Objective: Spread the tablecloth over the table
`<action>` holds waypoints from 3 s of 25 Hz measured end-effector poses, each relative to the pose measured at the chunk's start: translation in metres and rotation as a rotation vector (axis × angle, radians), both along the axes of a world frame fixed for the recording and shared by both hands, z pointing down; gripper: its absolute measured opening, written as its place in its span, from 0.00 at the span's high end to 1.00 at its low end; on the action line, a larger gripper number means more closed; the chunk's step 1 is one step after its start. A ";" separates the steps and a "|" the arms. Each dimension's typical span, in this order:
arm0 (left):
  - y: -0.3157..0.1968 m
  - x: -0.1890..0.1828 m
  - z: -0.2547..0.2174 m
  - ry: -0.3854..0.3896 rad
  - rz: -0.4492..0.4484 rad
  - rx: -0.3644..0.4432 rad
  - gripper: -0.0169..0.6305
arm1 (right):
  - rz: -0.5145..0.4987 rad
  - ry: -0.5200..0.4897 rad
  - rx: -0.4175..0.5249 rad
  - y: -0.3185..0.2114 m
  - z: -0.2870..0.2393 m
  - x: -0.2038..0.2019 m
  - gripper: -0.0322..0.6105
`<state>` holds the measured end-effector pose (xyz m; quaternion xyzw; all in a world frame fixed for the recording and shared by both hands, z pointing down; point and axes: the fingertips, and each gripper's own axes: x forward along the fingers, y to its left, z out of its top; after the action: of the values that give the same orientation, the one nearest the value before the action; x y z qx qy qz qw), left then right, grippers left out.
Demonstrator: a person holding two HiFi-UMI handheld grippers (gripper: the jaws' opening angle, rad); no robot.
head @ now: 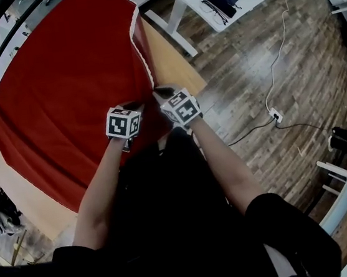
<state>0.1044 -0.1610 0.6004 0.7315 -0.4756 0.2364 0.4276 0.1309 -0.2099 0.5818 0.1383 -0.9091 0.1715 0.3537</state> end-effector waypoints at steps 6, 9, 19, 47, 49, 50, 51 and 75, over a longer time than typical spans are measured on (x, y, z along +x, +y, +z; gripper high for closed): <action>-0.004 0.006 -0.013 0.144 -0.066 0.013 0.63 | 0.058 0.032 0.011 -0.036 -0.007 0.049 0.93; -0.004 0.013 -0.015 0.158 -0.052 0.001 0.58 | 0.068 0.091 0.037 -0.057 -0.006 0.082 0.93; -0.006 0.014 0.000 -0.023 -0.073 -0.040 0.67 | -0.142 0.391 0.224 -0.140 0.015 0.190 0.93; -0.003 0.057 -0.013 -0.294 -0.199 0.002 0.68 | -0.010 -0.094 -0.236 -0.102 0.072 0.220 0.68; -0.028 0.087 -0.029 -0.257 -0.126 0.079 0.68 | -0.037 -0.113 -0.238 -0.101 0.067 0.210 0.68; -0.039 0.104 -0.033 -0.240 -0.077 0.099 0.70 | -0.052 -0.122 -0.241 -0.099 0.066 0.208 0.68; -0.050 0.123 -0.033 -0.223 -0.023 0.108 0.71 | -0.066 -0.133 -0.249 -0.097 0.064 0.207 0.69; -0.120 0.224 0.009 -0.291 0.496 -0.035 0.64 | 0.108 -0.614 -0.534 -0.101 0.040 0.202 0.94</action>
<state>0.3288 -0.2813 0.6093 0.7763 -0.3342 0.4447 0.2965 0.3330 -0.3112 0.6217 0.0315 -0.8874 0.4529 0.0801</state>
